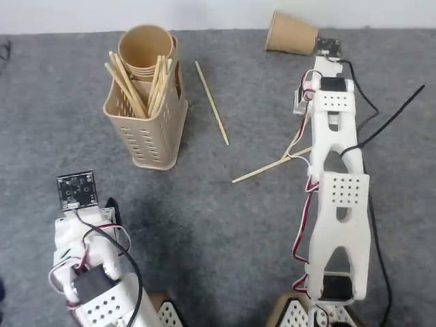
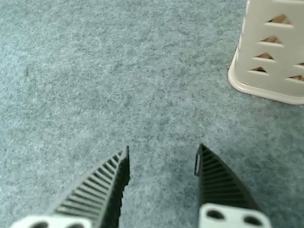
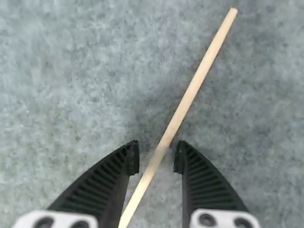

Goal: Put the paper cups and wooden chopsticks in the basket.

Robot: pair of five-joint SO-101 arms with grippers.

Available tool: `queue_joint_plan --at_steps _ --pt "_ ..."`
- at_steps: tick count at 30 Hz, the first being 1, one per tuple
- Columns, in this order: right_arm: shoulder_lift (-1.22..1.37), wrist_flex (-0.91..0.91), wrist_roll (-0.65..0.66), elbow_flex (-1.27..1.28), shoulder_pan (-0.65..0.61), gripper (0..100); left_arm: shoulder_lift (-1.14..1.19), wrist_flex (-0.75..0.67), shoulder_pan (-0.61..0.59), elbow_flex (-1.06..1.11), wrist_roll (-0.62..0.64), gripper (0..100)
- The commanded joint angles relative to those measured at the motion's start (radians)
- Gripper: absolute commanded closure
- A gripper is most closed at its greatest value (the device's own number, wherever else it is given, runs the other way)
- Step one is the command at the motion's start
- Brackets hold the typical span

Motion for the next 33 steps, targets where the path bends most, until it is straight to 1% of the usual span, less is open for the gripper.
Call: queue_joint_plan --at_steps 1,2,5,7,10,17,20,24,25,29,33 --pt "0.018 0.068 0.014 -0.106 -0.004 87.2 0.003 -0.018 0.005 -0.004 -0.011 79" --pt "0.025 0.097 0.014 -0.124 -0.004 89.2 0.003 -0.018 0.005 -0.004 -0.011 79" --pt "0.045 0.160 0.017 -0.180 -0.004 99.8 0.003 -0.018 0.005 -0.004 -0.011 79" --pt "0.059 0.185 0.054 -0.206 -0.004 97.1 0.003 -0.018 0.005 -0.004 -0.011 79" --pt "0.076 0.211 0.112 -0.221 -0.004 99.3 0.003 -0.018 0.005 -0.004 -0.011 79" --pt "0.051 0.260 0.121 -0.245 0.002 99.1 0.003 -0.018 0.003 -0.004 -0.011 79" --pt "-0.010 0.344 0.123 -0.351 -0.005 99.1 0.003 -0.018 0.003 -0.004 -0.011 79" --pt "-0.114 0.467 0.126 -0.606 -0.016 99.1 0.003 -0.018 0.003 -0.004 -0.011 79" --pt "-0.147 0.483 0.144 -0.632 -0.022 99.1 0.003 -0.018 0.003 -0.004 -0.011 79" --pt "-0.295 0.493 0.203 -0.592 -0.058 99.1 0.003 -0.018 0.003 -0.004 -0.011 79" --pt "-0.343 0.446 0.207 -0.620 -0.099 99.1 0.003 -0.018 0.003 -0.004 -0.011 79"
